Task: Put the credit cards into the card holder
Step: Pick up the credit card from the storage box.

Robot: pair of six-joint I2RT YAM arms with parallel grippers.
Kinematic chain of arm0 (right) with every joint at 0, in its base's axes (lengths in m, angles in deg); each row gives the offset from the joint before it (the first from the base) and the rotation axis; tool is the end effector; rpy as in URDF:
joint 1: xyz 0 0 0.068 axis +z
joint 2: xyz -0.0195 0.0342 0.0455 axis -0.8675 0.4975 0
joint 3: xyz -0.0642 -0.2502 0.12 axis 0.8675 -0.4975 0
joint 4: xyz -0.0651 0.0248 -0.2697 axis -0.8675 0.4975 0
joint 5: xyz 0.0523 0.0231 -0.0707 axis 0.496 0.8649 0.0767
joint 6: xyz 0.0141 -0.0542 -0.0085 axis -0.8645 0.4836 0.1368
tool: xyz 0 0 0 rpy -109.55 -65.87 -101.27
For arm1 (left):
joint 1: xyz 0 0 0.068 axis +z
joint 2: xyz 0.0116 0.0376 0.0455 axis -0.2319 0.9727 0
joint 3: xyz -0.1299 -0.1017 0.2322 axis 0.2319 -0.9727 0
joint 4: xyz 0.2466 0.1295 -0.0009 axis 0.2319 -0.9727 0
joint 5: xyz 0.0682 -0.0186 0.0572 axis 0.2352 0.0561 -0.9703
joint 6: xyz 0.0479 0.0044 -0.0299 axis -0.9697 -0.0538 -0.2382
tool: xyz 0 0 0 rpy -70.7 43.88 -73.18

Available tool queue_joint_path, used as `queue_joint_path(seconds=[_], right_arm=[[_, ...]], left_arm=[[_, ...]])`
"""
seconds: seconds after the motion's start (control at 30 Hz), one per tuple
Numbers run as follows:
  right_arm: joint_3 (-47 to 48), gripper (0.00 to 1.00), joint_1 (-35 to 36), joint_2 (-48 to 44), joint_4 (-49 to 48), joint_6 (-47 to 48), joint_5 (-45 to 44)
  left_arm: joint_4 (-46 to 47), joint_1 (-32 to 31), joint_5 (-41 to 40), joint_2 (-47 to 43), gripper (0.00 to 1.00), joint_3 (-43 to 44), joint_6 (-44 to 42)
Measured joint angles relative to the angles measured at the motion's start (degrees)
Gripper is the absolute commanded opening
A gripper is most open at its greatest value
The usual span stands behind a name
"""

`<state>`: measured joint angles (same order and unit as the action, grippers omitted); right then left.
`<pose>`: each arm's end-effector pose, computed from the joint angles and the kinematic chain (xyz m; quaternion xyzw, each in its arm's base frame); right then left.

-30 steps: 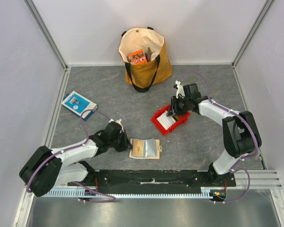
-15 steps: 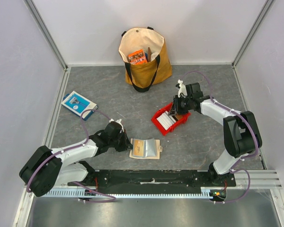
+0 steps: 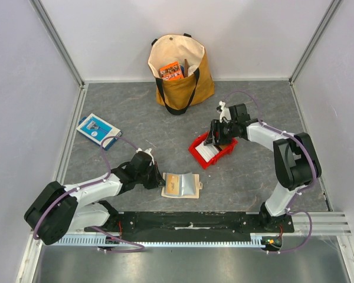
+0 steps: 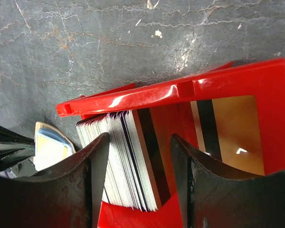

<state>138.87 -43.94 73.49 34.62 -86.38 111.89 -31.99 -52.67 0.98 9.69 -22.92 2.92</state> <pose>0.3472 0.1216 0.1754 -0.0889 0.9203 0.3142 0.2157 0.1576 -0.1386 0.1342 -0.0545 0.9362 -0.2992 0.1763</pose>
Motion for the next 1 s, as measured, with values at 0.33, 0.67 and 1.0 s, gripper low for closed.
queue_joint_path(seconds=[0.33,0.67,1.0], right_arm=[[0.0,0.45,-0.3,0.5,-0.1,0.0,2.8],[0.0,0.35,-0.3,-1.0,0.3,0.5,3.4],[0.0,0.24,-0.7,-1.2,0.4,1.0,3.0]], left_arm=[[0.6,0.0,0.3,1.2,0.02,0.5,0.0],[0.8,0.0,0.3,1.2,0.02,0.6,0.0],[0.8,0.0,0.3,1.2,0.02,0.6,0.0]])
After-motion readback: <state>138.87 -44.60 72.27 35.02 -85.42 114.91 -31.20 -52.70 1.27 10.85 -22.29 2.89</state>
